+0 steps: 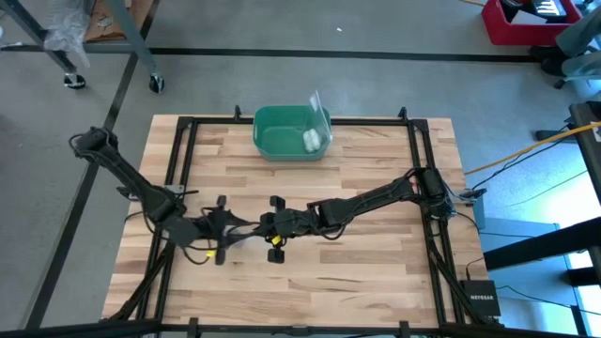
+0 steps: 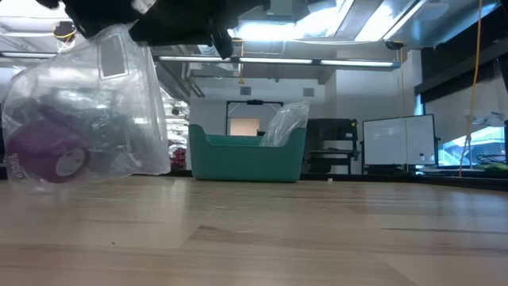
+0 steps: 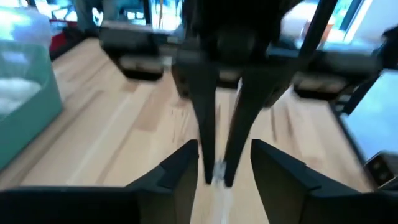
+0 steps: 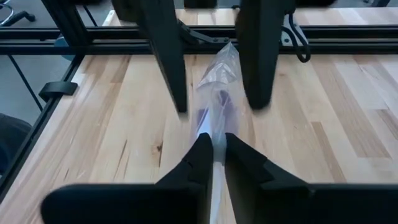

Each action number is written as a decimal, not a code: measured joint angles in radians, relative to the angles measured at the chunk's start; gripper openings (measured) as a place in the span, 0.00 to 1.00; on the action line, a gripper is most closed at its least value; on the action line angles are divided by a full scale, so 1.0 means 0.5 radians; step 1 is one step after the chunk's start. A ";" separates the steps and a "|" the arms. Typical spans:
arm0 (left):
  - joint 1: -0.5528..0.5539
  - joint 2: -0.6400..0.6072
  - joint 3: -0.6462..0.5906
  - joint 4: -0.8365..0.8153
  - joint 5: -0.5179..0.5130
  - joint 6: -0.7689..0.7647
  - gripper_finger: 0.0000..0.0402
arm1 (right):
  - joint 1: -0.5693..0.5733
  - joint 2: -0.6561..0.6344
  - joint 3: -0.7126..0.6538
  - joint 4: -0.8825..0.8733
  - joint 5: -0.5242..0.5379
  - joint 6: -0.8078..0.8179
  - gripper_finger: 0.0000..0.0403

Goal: Roll bandage
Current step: Close the zip bag

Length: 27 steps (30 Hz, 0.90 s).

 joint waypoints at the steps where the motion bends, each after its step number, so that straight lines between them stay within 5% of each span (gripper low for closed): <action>1: 0.027 0.032 0.000 -0.007 0.026 0.000 0.35 | 0.000 0.000 0.000 0.001 0.000 0.000 0.09; 11: 0.127 0.108 -0.001 -0.014 0.183 0.009 0.32 | 0.001 0.000 0.000 -0.005 0.000 -0.005 0.07; 22: 0.126 0.093 -0.001 -0.072 0.175 0.086 0.03 | 0.000 0.000 -0.002 -0.010 -0.003 -0.005 0.08; 27: 0.164 0.093 -0.001 -0.084 0.165 0.116 0.00 | -0.002 0.000 -0.002 -0.009 0.003 0.004 0.11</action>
